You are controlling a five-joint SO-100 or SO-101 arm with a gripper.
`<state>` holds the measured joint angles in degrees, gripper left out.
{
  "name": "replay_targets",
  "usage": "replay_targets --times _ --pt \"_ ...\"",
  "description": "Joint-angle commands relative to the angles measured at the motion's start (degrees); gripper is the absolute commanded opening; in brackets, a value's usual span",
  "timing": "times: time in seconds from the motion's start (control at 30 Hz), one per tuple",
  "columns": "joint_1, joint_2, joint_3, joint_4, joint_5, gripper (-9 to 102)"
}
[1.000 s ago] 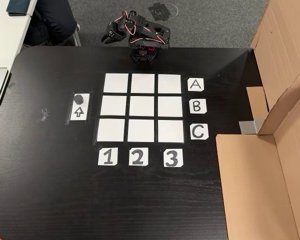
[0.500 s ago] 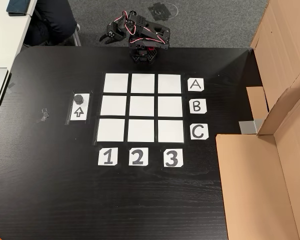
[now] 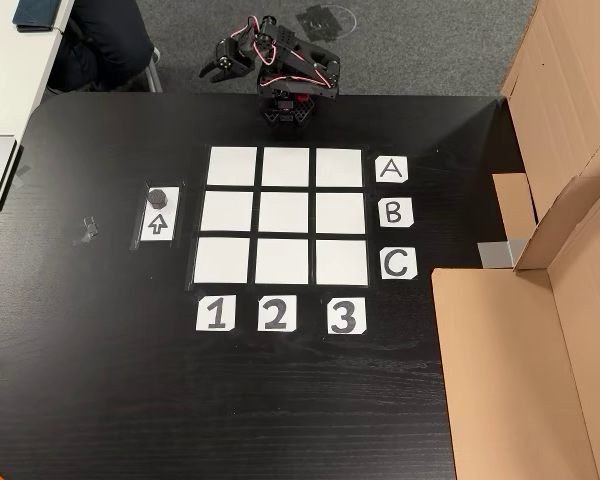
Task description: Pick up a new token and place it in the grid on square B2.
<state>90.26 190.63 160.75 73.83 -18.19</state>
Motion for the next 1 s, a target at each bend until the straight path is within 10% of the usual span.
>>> replay_targets --times 0.0,0.97 --pt "-1.1 -0.6 -4.7 0.8 1.0 10" --pt "-11.1 -77.0 -74.4 13.8 4.1 11"
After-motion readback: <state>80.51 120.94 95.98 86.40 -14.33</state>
